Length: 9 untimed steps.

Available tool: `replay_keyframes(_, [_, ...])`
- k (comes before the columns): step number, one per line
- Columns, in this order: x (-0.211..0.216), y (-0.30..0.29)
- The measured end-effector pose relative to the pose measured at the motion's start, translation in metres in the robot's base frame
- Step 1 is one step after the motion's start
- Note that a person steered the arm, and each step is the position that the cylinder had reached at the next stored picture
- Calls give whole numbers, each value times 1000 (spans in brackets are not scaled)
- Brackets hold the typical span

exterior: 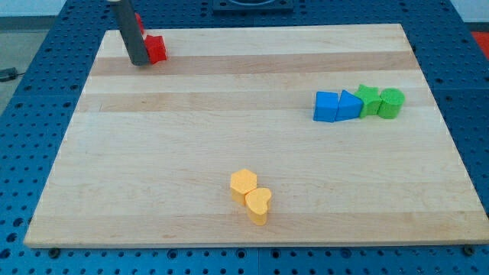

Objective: Move the red star right to the red circle

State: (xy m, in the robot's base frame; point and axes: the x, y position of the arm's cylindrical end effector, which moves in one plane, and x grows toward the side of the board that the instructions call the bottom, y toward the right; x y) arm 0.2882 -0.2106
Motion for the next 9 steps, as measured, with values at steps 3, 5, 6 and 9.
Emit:
replay_keyframes(3, [4, -11])
replay_keyframes(5, [4, 44])
replay_keyframes(6, [1, 27])
replay_keyframes(9, [-26, 17])
